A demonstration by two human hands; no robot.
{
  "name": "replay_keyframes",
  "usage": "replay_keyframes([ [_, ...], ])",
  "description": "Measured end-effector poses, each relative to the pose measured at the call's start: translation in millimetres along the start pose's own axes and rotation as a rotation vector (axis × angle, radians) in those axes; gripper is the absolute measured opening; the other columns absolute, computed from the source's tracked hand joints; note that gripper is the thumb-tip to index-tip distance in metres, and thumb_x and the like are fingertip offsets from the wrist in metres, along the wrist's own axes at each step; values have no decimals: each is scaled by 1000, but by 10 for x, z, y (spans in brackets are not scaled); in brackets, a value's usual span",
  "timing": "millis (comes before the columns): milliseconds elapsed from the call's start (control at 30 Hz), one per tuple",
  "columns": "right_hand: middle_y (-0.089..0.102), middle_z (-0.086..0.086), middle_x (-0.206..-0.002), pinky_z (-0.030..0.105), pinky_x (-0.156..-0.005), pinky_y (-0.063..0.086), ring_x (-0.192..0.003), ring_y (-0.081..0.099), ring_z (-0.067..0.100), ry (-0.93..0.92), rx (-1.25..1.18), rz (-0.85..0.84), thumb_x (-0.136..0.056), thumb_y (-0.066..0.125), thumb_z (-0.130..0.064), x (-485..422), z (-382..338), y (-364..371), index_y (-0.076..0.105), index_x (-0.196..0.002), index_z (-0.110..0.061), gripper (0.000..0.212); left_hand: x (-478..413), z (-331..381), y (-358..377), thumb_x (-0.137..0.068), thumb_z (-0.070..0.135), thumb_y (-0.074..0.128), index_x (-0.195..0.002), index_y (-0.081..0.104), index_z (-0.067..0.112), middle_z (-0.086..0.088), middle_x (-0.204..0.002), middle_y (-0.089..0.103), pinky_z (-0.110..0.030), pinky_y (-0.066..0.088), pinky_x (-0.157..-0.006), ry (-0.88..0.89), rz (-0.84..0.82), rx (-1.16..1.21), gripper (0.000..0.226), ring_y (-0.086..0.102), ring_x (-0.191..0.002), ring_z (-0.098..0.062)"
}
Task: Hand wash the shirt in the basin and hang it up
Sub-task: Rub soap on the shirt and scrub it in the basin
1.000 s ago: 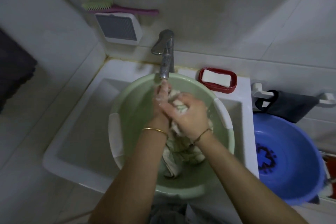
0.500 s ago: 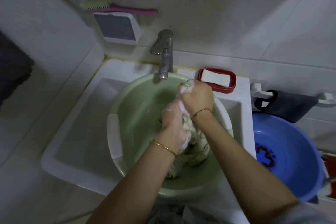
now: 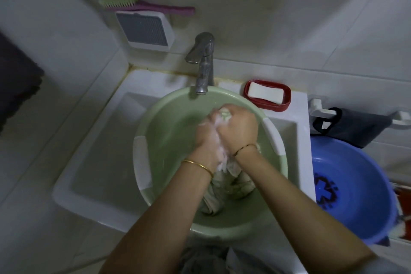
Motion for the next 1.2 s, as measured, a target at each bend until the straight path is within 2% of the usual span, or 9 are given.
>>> replay_keyframes([
  [167, 54, -3, -63, 27, -66, 36, -66, 52, 16, 314, -297, -26, -94, 52, -32, -278, 439, -134, 51, -62, -18, 35, 271, -54, 246, -86, 54, 55, -114, 65, 6, -19, -110, 67, -46, 46, -99, -163, -327, -13, 57, 64, -100, -31],
  [300, 65, -5, -72, 12, -66, 43, -67, 57, 3, 309, -475, 0, -99, 42, -34, -240, 550, -269, 67, -76, -9, 43, 187, 160, 79, -84, 9, 66, -103, 65, 0, -21, -99, 66, -36, 55, -81, 105, -359, -297, 21, 68, -81, -27],
  [467, 63, -3, -84, 26, -72, 37, -79, 53, 13, 373, -282, -59, -101, 32, -41, -166, 774, -416, 64, -81, -13, 47, 89, 626, -257, -79, 37, 64, -79, 64, 19, -18, -88, 62, -45, 48, -79, 510, -74, -168, 18, 60, -84, -30],
  [600, 71, 4, -105, 31, -86, 52, -95, 66, 18, 415, -541, -468, -73, 71, -54, 6, 771, -216, 68, -102, -19, 46, 68, 695, -347, -92, 28, 56, -88, 57, 10, -12, -88, 62, -48, 48, -89, 506, 23, 10, 18, 61, -85, -27],
  [700, 74, 3, -95, 28, -76, 56, -86, 70, 18, 377, -648, -753, -60, 80, -20, 106, 693, -120, 68, -99, -13, 41, 2, 696, -433, -94, 24, 54, -80, 55, 18, -3, -82, 60, -45, 47, -92, 437, 145, 11, 15, 58, -77, -19],
  [867, 66, -4, -63, 20, -59, 54, -62, 61, 11, 434, -896, -388, -82, 64, -6, -136, 737, -218, 53, -77, -13, 13, 4, 562, -278, -85, 36, 65, -92, 63, 16, -9, -91, 70, -41, 53, -83, 248, -67, -151, 21, 67, -85, -26],
  [1000, 66, -2, -60, 21, -57, 54, -60, 62, 13, 527, -868, -141, -85, 63, -2, -240, 775, -198, 62, -77, -12, 13, 159, 307, -23, -78, 7, 70, -119, 60, 9, -7, -107, 69, -34, 55, -87, 174, -486, -577, 42, 66, -97, -23],
  [1100, 67, -4, -76, 18, -63, 52, -68, 62, 6, 463, -731, 33, -79, 73, -9, -226, 700, -283, 70, -85, -15, 8, 48, 263, -8, -90, 12, 60, -104, 65, 4, -12, -94, 72, -38, 57, -80, 134, -394, -294, 18, 69, -85, -24],
  [1200, 63, -7, -68, 26, -58, 45, -62, 56, 8, 56, -298, 40, -79, 71, -40, -7, 196, -239, 69, -73, -21, 19, 1, 163, 40, -92, 44, 52, -93, 69, 3, -15, -89, 72, -40, 58, -77, -36, -258, 132, 45, 70, -84, -26],
])
Point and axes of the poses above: each hand's wrist, its own x-axis away from the middle knuckle, its own y-axis out of the palm, z = x × y, the point moved 7 cm from there along -x, towards the middle knuckle
